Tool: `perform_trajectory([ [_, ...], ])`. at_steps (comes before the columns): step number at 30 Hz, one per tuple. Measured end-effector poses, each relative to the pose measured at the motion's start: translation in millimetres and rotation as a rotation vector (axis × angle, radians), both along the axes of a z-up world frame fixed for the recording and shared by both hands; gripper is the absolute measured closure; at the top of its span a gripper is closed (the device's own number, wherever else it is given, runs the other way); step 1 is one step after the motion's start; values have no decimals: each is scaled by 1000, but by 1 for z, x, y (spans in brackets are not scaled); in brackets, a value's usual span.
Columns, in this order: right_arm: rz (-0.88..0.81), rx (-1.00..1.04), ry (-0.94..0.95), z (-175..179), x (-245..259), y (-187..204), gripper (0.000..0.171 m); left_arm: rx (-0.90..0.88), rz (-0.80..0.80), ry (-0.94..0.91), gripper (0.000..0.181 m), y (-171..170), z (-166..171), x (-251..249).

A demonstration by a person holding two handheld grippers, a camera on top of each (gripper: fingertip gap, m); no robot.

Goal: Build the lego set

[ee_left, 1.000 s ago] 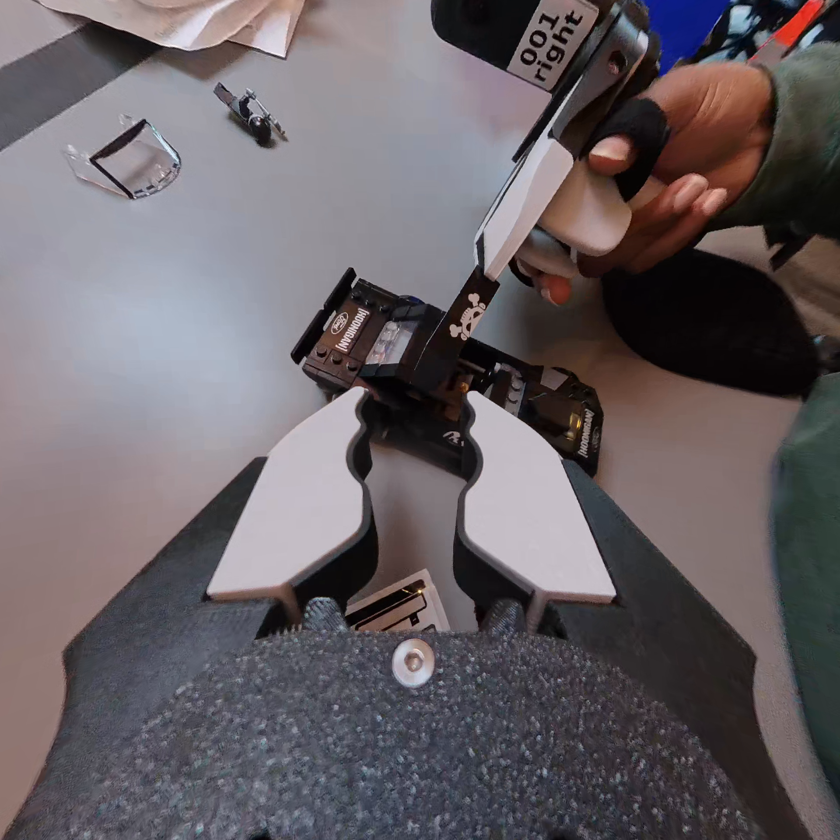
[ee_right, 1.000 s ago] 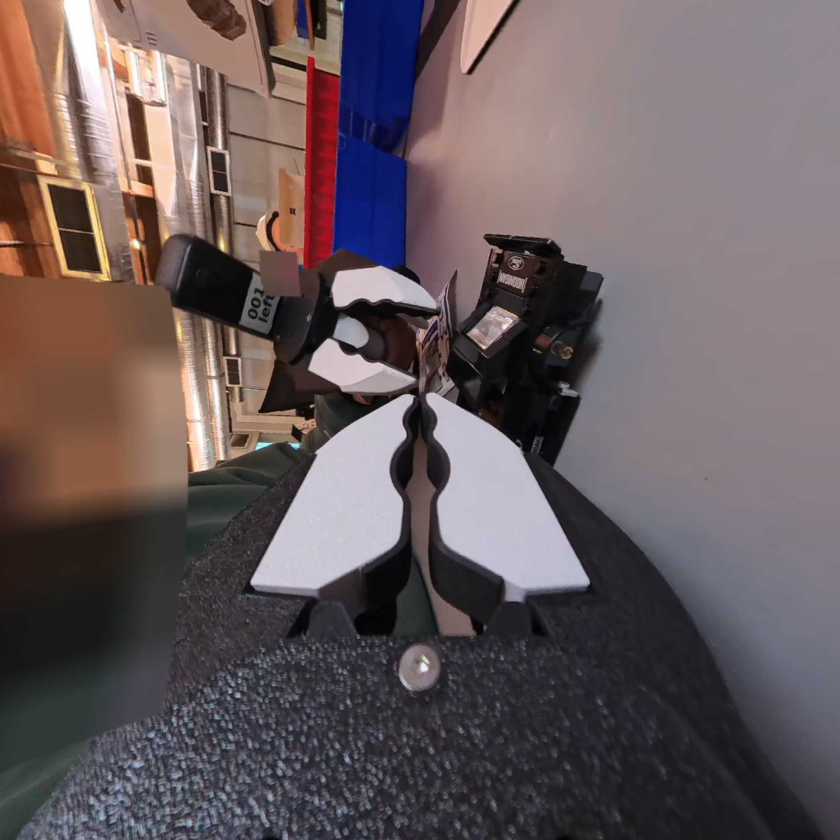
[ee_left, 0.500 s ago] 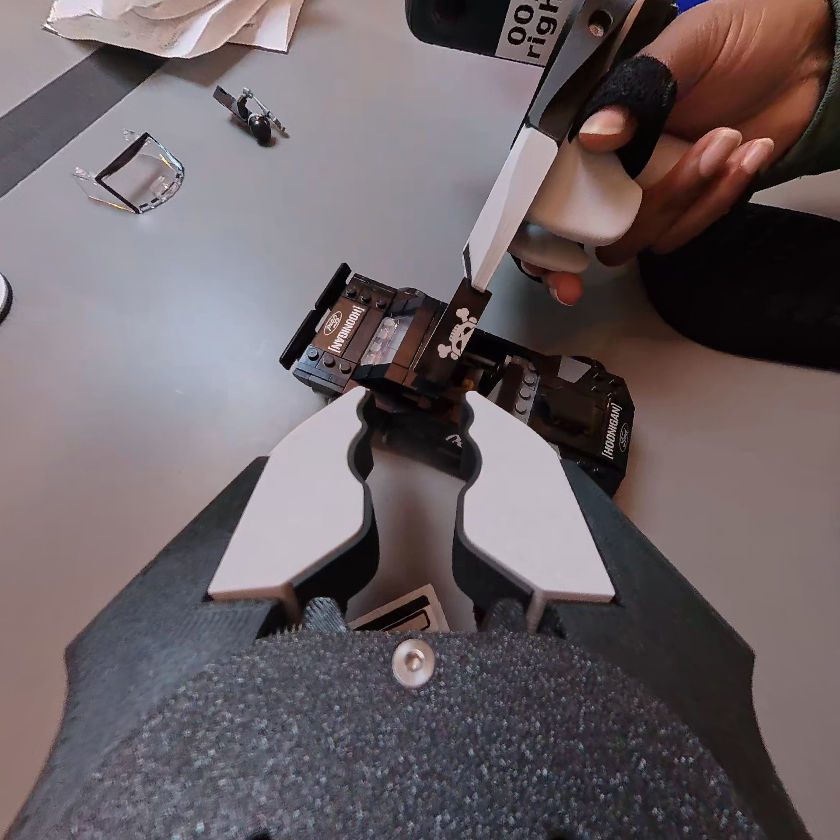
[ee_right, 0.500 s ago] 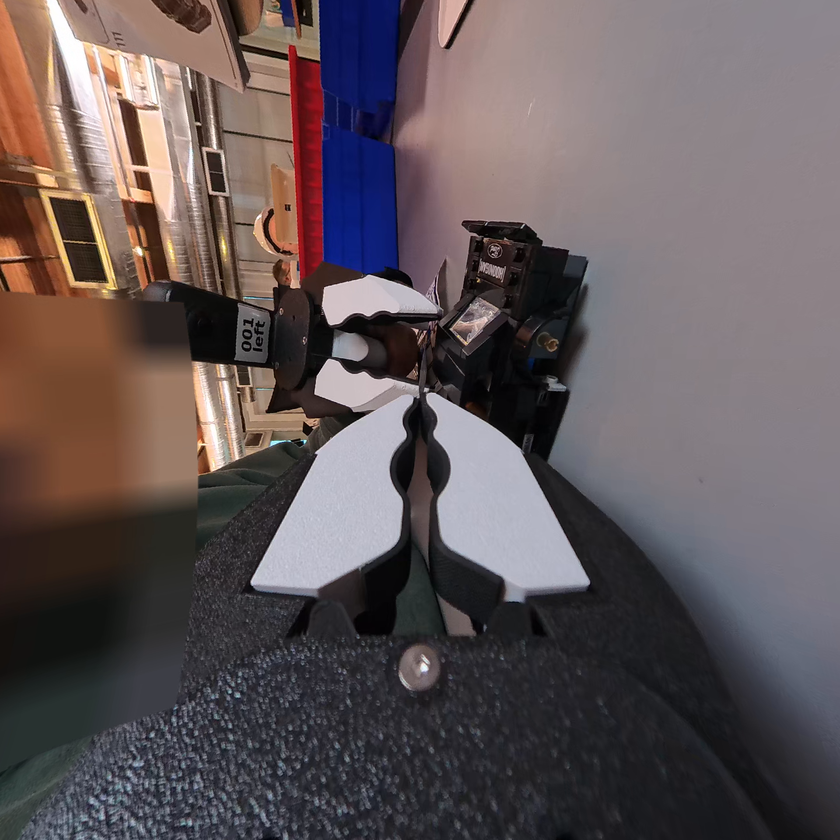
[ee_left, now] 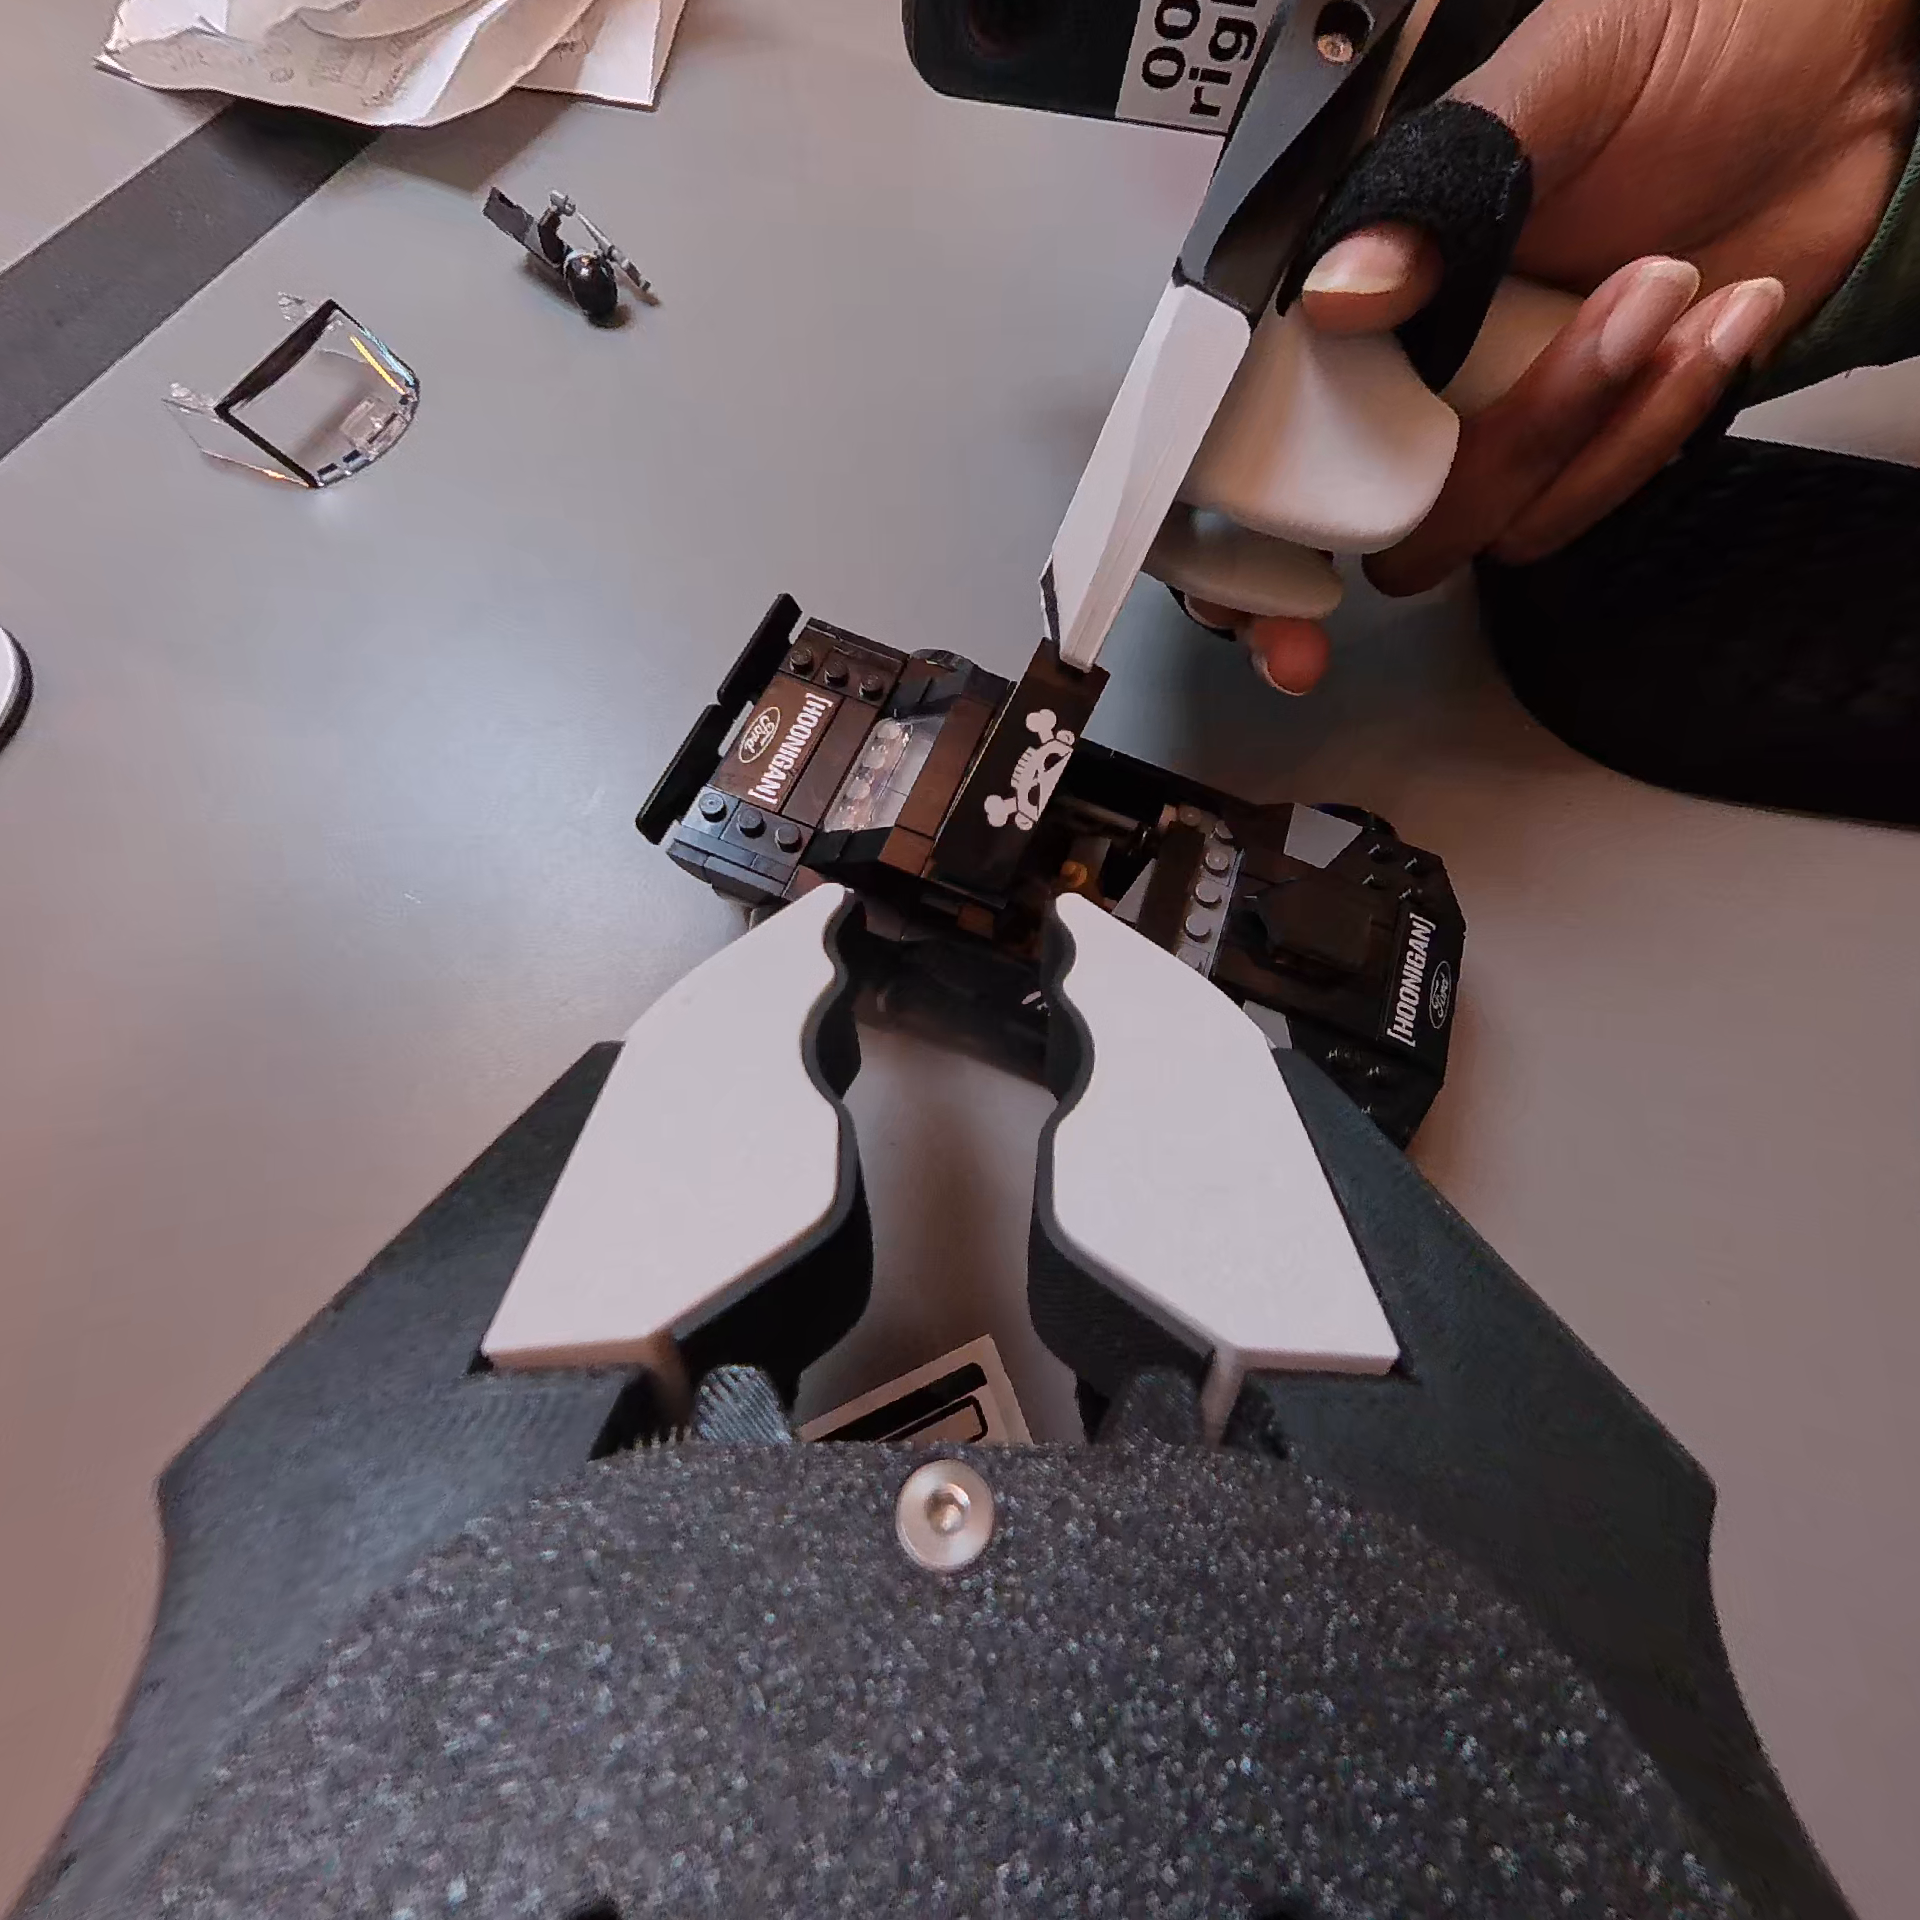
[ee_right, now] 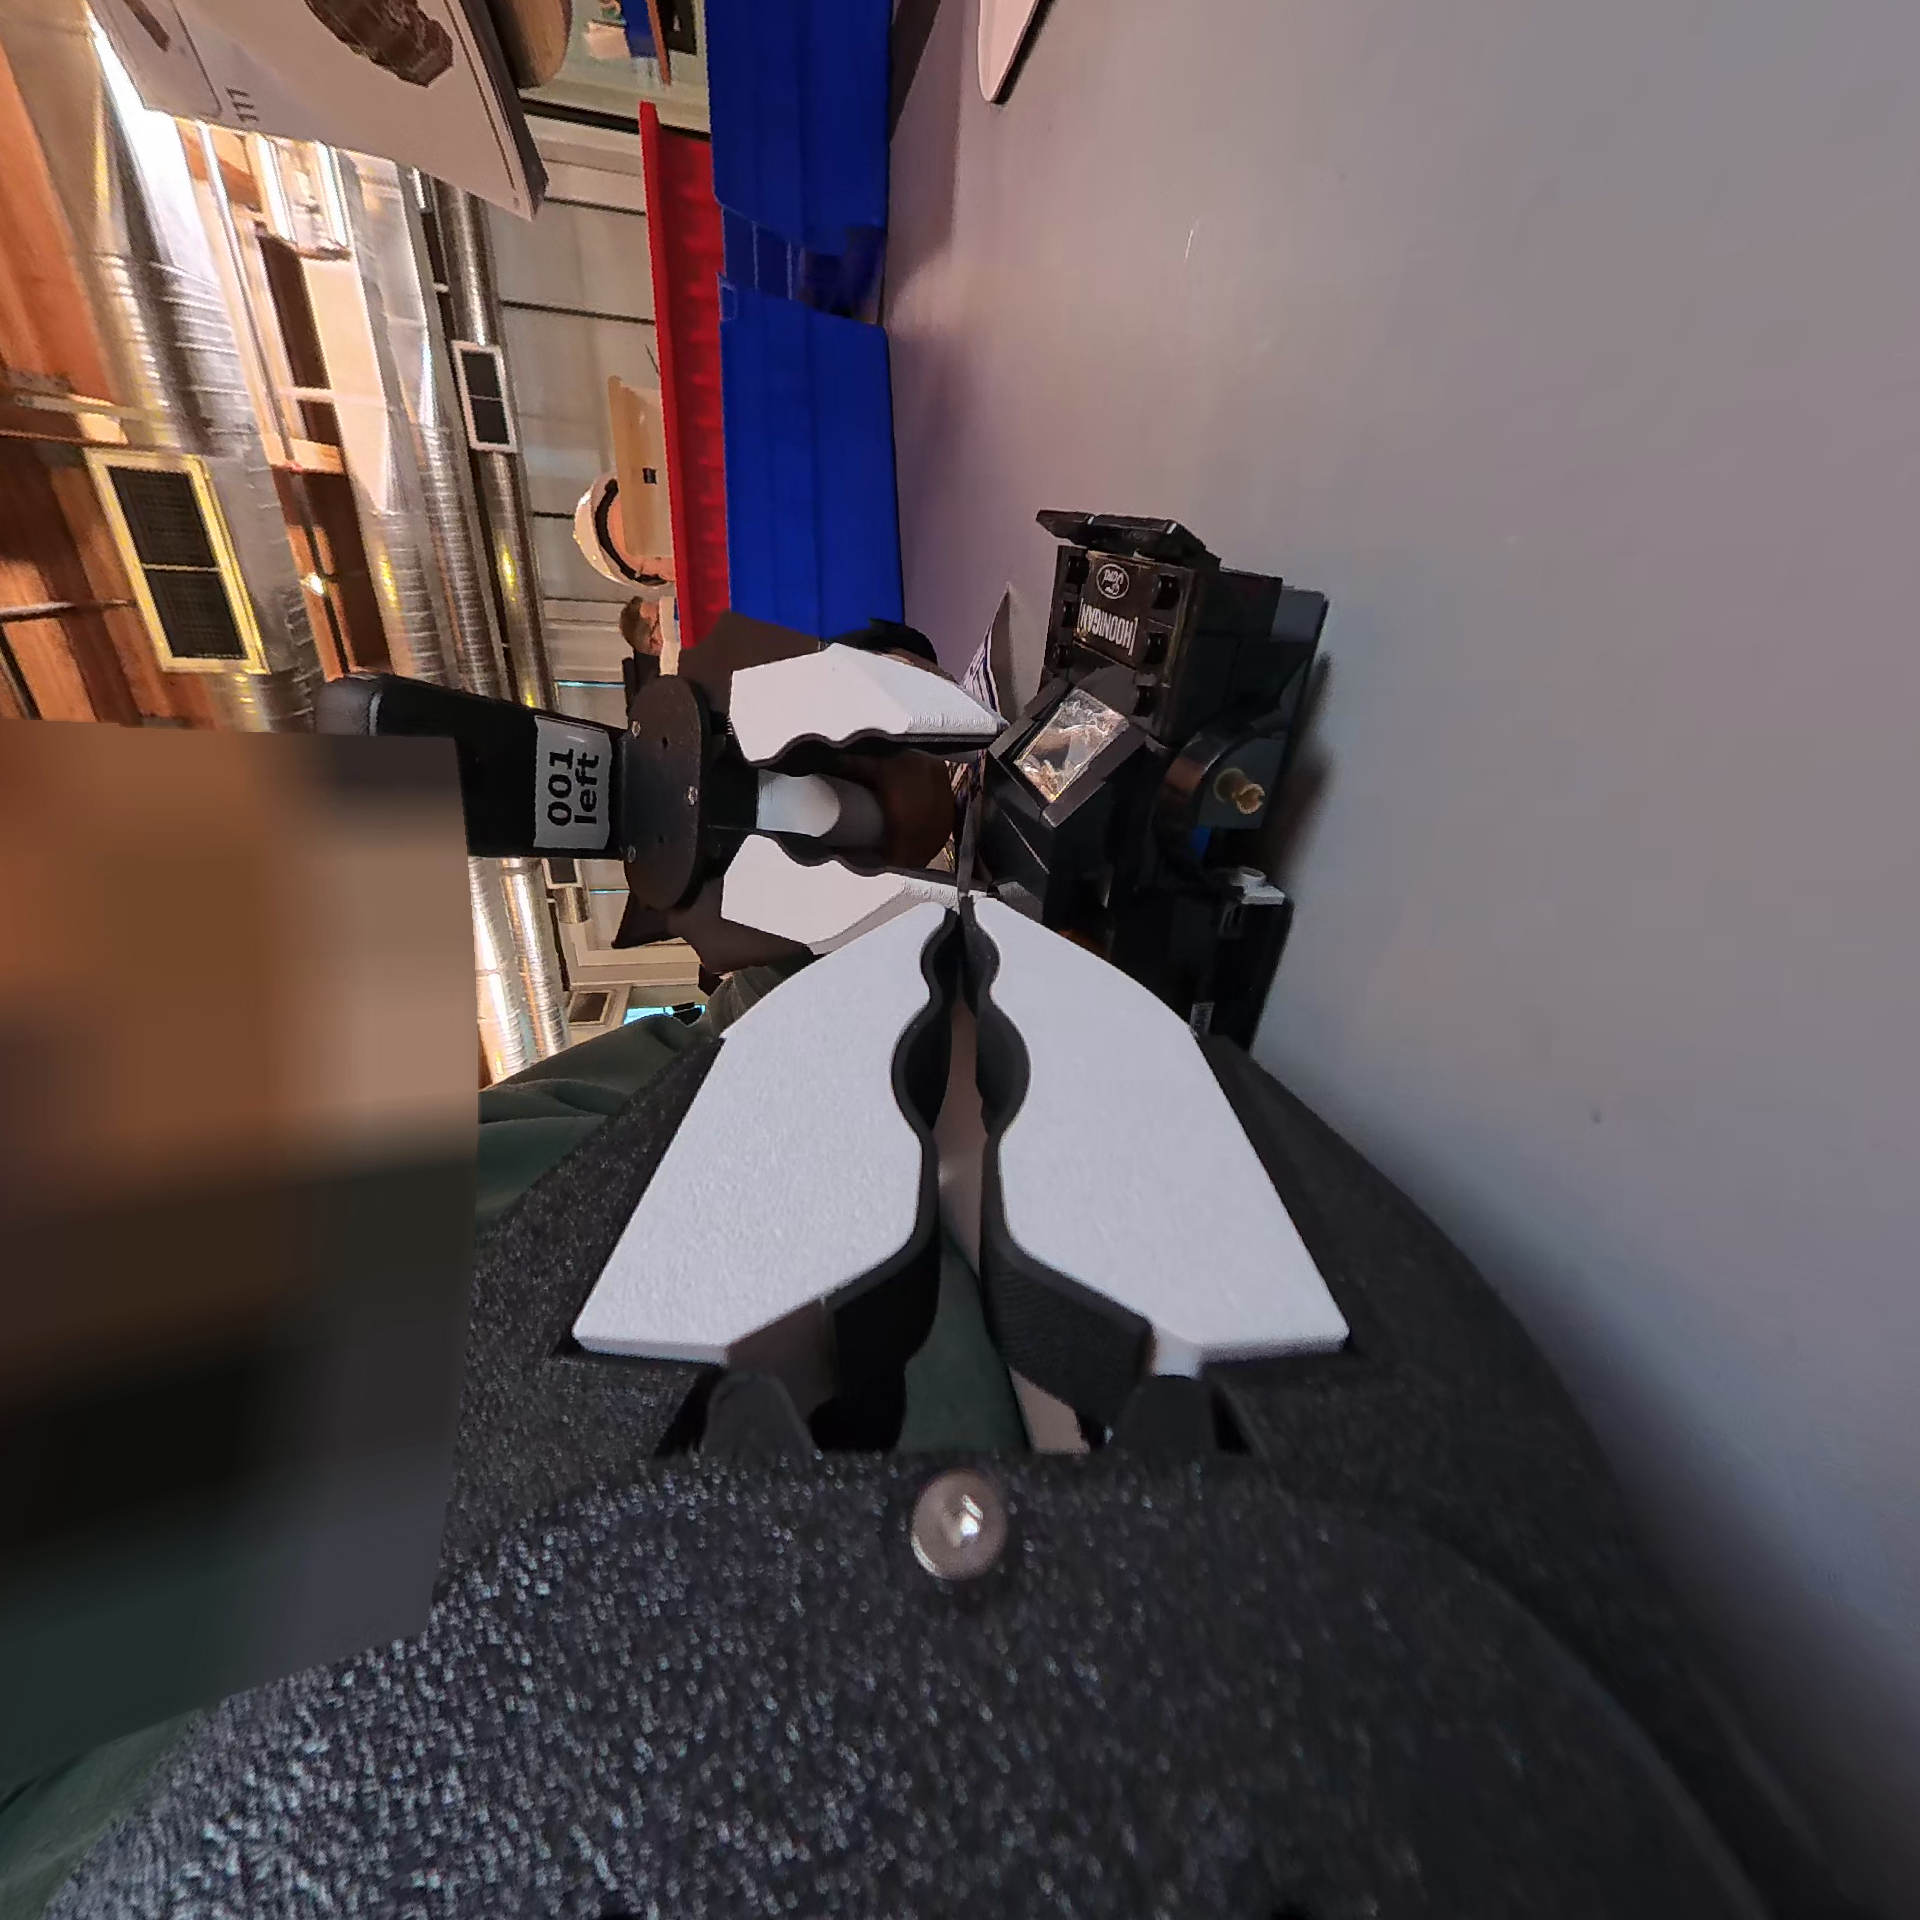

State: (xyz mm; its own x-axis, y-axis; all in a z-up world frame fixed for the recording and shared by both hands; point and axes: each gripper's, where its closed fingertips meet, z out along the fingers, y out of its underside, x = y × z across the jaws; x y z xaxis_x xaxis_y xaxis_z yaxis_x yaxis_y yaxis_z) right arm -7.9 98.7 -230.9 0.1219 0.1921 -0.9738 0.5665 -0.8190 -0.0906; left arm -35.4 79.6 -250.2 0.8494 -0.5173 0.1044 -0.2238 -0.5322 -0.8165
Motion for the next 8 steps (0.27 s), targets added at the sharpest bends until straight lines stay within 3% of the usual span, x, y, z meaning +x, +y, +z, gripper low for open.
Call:
perform_trajectory([
  [8,4,1,-12,-1,-1,0,171,6,-7,13,153,-1,0,2],
])
